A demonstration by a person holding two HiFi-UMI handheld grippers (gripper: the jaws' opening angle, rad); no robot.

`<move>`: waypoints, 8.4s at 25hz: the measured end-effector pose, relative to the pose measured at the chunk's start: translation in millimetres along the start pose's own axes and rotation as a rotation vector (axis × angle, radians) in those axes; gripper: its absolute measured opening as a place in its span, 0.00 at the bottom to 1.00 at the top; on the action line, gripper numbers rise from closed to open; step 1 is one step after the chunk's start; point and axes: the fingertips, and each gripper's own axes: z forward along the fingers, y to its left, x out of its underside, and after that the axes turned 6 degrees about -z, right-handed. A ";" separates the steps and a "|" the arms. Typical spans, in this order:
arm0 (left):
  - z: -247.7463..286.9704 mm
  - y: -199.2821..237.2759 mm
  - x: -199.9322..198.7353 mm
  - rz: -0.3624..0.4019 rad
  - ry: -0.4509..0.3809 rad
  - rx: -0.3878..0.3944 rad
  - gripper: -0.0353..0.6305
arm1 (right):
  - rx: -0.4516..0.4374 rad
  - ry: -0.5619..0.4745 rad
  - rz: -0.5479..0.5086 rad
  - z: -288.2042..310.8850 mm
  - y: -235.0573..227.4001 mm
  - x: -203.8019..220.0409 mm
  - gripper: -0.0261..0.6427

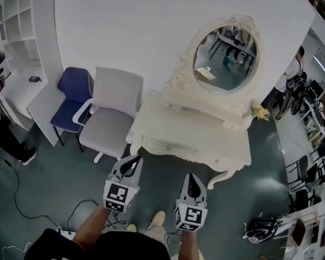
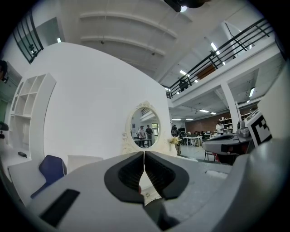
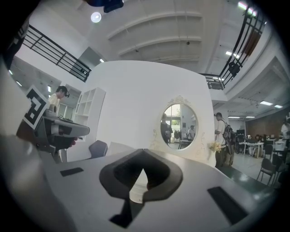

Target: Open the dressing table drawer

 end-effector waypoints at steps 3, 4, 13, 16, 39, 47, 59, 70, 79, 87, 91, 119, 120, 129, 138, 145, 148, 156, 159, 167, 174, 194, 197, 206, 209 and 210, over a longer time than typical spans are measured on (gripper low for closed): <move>12.6 3.4 4.1 0.001 0.007 -0.008 0.07 | -0.010 -0.006 0.003 15.3 -4.9 1.8 0.04; 18.5 4.0 5.1 0.001 0.009 -0.012 0.07 | -0.014 -0.006 0.005 21.4 -8.1 3.0 0.04; 110.2 6.9 7.7 0.012 0.021 -0.059 0.07 | -0.058 -0.023 0.021 104.3 -60.8 23.7 0.04; 148.0 1.7 4.9 0.014 0.028 -0.062 0.07 | -0.065 -0.015 0.037 133.4 -87.9 30.8 0.04; 366.7 -35.2 18.1 0.010 0.101 -0.096 0.07 | -0.120 0.025 0.108 287.0 -238.4 85.8 0.04; 402.1 -17.9 21.1 0.007 0.113 -0.133 0.07 | -0.150 0.031 0.117 328.8 -249.4 88.4 0.04; 456.0 23.5 35.9 -0.026 0.135 -0.140 0.07 | -0.175 0.059 0.106 395.7 -244.7 105.4 0.04; 519.1 79.6 75.8 -0.066 0.212 -0.131 0.07 | -0.179 0.142 0.125 470.2 -233.3 143.5 0.04; 555.2 107.4 131.3 -0.105 0.304 -0.115 0.07 | -0.211 0.231 0.148 512.3 -211.9 191.5 0.04; 576.9 127.8 189.0 -0.143 0.388 -0.127 0.07 | -0.241 0.301 0.157 535.5 -195.3 236.9 0.04; 588.1 135.1 211.0 -0.150 0.417 -0.134 0.07 | -0.247 0.327 0.167 544.0 -192.1 252.6 0.04; 618.7 172.7 303.5 -0.164 0.616 -0.217 0.28 | -0.239 0.383 0.181 563.3 -189.4 296.5 0.04; 619.6 173.0 304.3 -0.165 0.615 -0.216 0.28 | -0.239 0.382 0.181 563.7 -189.1 297.0 0.04; 622.1 176.3 308.9 -0.153 0.624 -0.215 0.20 | -0.230 0.389 0.183 565.1 -188.0 300.2 0.04; 621.3 176.2 308.1 -0.153 0.612 -0.226 0.20 | -0.229 0.391 0.183 563.2 -187.6 300.0 0.04; 617.2 173.3 308.1 -0.161 0.618 -0.231 0.20 | -0.231 0.388 0.179 558.5 -187.6 298.1 0.04; 612.1 171.2 308.9 -0.161 0.620 -0.230 0.20 | -0.234 0.384 0.176 555.7 -186.2 296.0 0.04; 594.9 164.0 308.7 -0.158 0.628 -0.229 0.20 | -0.237 0.381 0.170 543.0 -183.1 290.0 0.04; 588.4 160.6 308.9 -0.160 0.626 -0.226 0.20 | -0.236 0.374 0.169 538.1 -181.5 287.6 0.04; 574.6 155.5 308.9 -0.157 0.630 -0.218 0.20 | -0.233 0.368 0.168 524.2 -173.6 280.7 0.04; 563.5 154.0 311.0 -0.153 0.632 -0.215 0.20 | -0.225 0.366 0.169 514.3 -169.1 277.9 0.04; 548.5 148.8 305.7 -0.170 0.607 -0.227 0.23 | -0.218 0.362 0.165 501.3 -169.6 272.3 0.04; 549.3 146.5 302.0 -0.178 0.587 -0.205 0.33 | -0.213 0.361 0.168 500.4 -169.4 272.5 0.04; 545.6 145.9 291.0 -0.157 0.570 -0.197 0.37 | -0.201 0.350 0.157 497.4 -171.7 261.1 0.04; 545.2 144.5 277.7 -0.153 0.546 -0.201 0.37 | -0.196 0.338 0.151 493.8 -174.8 254.8 0.04; 545.4 143.9 272.1 -0.149 0.536 -0.202 0.37 | -0.192 0.334 0.148 492.5 -176.3 251.8 0.04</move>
